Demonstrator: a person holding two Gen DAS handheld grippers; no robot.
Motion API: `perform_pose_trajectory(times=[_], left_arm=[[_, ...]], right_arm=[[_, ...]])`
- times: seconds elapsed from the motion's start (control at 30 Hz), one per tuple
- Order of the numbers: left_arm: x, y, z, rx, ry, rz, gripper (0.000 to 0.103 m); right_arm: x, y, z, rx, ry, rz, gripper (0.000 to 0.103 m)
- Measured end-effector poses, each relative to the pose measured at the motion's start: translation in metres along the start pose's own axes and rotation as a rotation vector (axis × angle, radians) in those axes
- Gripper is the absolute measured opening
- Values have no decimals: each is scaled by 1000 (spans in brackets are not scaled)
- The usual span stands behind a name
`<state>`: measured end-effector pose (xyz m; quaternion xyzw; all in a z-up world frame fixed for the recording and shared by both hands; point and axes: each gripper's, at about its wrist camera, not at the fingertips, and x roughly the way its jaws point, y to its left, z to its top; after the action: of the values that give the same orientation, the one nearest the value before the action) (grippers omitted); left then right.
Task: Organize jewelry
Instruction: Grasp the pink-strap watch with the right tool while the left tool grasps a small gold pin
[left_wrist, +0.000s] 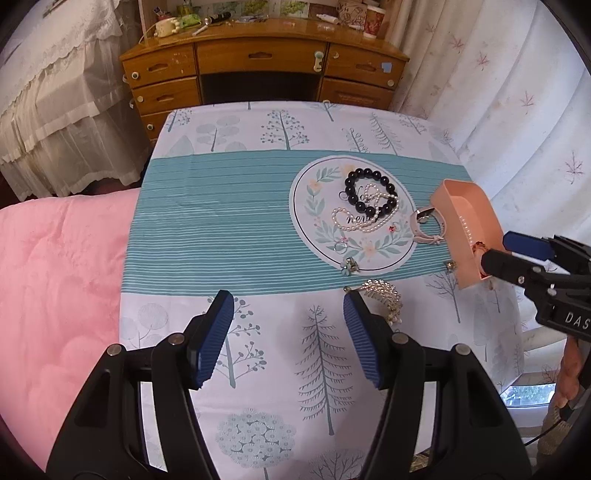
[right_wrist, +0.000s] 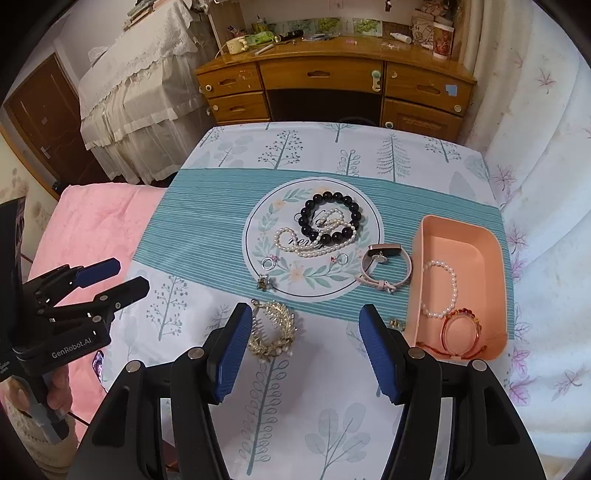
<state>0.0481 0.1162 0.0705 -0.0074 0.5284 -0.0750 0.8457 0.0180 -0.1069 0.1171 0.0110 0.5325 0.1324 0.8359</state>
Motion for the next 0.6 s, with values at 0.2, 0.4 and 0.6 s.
perform_pose_trajectory(times=[0.2,0.4,0.6], left_arm=[[32,-5,13,8,50,6,59],[73,-12,28,2,97,-10,59],[114,-18,44,-32,149,-47,59]], right_arm=[[33,-12,21,20,39,23,61],[78,-24,45,33,90,10,61],[122,-38,78,37,109,-47,55]])
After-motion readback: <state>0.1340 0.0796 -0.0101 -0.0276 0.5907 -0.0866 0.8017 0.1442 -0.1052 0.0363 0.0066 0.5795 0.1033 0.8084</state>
